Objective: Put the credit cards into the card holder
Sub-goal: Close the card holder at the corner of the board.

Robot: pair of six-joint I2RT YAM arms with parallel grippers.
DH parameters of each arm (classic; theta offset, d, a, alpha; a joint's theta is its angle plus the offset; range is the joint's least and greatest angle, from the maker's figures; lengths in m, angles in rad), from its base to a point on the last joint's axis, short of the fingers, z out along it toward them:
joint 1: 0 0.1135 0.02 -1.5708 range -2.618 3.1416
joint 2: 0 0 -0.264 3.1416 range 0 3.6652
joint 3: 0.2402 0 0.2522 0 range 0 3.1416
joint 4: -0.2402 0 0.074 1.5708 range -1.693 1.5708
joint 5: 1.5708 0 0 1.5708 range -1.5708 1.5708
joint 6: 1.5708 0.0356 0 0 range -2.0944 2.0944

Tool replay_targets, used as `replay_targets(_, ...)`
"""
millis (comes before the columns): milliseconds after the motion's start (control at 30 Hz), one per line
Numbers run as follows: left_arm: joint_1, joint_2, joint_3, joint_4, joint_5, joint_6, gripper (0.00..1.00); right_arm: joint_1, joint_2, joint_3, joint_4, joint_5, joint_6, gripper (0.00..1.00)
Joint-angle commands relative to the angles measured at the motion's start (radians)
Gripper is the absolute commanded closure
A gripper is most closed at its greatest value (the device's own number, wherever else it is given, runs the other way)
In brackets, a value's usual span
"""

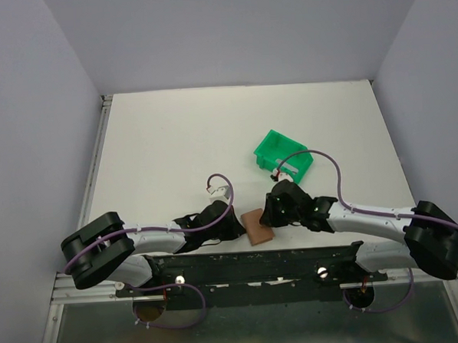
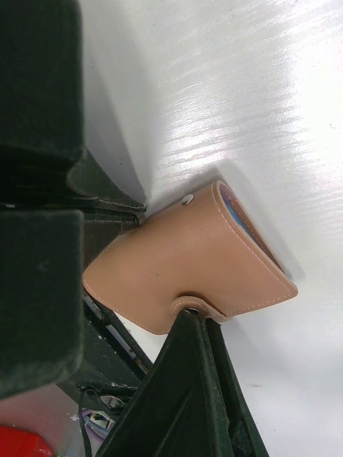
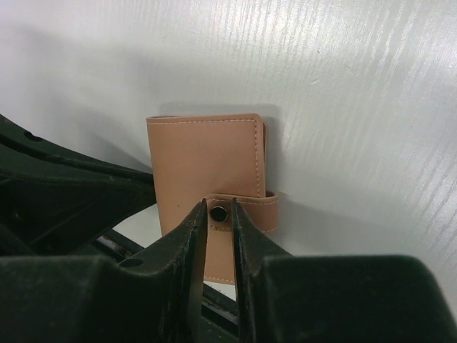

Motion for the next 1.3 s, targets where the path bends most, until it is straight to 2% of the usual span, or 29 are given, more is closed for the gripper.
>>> replay_targets(0,-0.009,0.017,0.005,-0.013,0.02,0.002,1.0,-0.009,0.013,-0.017,0.036,-0.018,0.008,0.73)
replay_targets(867,-0.009,0.025,0.011,-0.009,0.023,0.005,1.0,-0.013,0.064,0.017,0.0,-0.027,-0.007,0.77)
replay_targets(1267,-0.012,0.034,0.019,-0.013,0.024,0.008,1.0,-0.015,0.11,0.057,-0.062,-0.029,-0.027,0.84)
